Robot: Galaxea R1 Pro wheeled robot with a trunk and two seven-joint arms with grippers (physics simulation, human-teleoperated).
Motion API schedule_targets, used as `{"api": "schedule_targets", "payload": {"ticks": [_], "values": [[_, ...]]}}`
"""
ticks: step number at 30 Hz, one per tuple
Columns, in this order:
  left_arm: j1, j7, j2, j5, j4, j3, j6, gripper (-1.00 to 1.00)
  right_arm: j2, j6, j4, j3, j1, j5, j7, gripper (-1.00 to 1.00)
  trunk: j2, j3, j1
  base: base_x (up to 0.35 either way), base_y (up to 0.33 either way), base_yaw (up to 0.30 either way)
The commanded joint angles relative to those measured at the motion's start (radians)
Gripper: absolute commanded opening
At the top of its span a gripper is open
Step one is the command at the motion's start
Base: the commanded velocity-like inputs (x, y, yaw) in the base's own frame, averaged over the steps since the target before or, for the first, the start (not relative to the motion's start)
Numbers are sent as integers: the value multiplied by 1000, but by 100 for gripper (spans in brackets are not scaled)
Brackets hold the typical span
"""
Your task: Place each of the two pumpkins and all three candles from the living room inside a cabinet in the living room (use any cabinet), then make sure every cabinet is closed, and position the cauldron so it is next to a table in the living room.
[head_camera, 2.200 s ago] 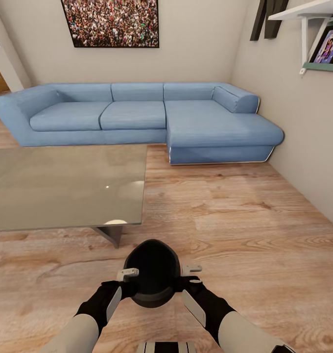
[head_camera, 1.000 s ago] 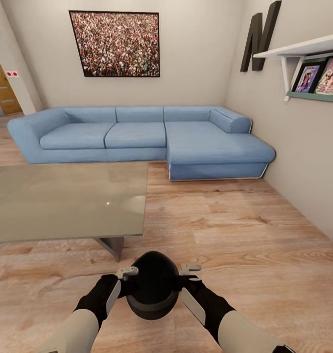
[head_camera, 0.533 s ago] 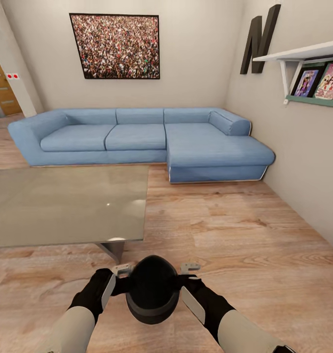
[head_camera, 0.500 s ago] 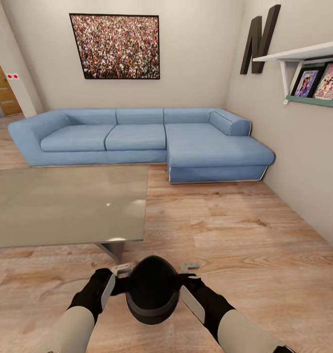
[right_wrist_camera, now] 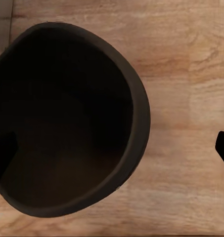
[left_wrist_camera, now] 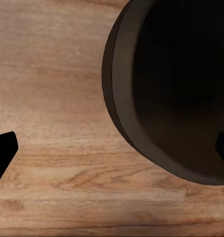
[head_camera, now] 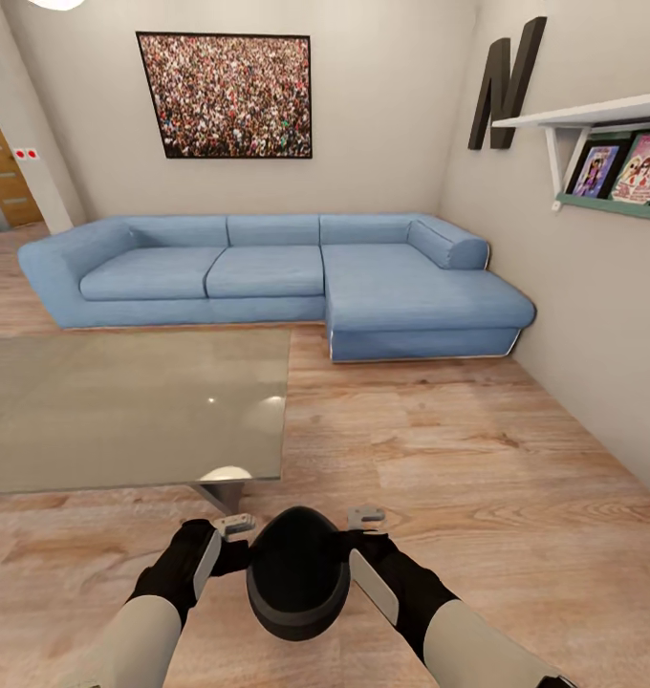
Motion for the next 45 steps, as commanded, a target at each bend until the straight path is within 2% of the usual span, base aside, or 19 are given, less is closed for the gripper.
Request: {"api": "schedule_targets", "payload": {"ticks": [1, 7, 12, 17, 45], "values": [[0, 0, 5, 0, -1, 0, 6, 100, 0, 15, -17, -1, 0, 0, 0, 100, 7, 3, -4, -20, 0, 0], [0, 0, 23, 0, -6, 1, 18, 100, 0, 74, -77, -6, 4, 0, -2, 100, 49, 22, -27, -174, 0, 0], [-3, 3, 29, 0, -9, 2, 19, 100, 0, 83, -83, -4, 5, 0, -12, 100, 84, 38, -46, -46, 0, 0], [-6, 2, 45, 0, -21, 2, 51, 100, 0, 83, -84, -4, 5, 0, -35, 100, 119, 53, -65, -124, 0, 0], [-6, 9, 47, -1, -25, 0, 54, 100, 0, 80, -80, -6, 6, 0, -39, 100, 315, 141, -173, -22, 0, 0]]}}
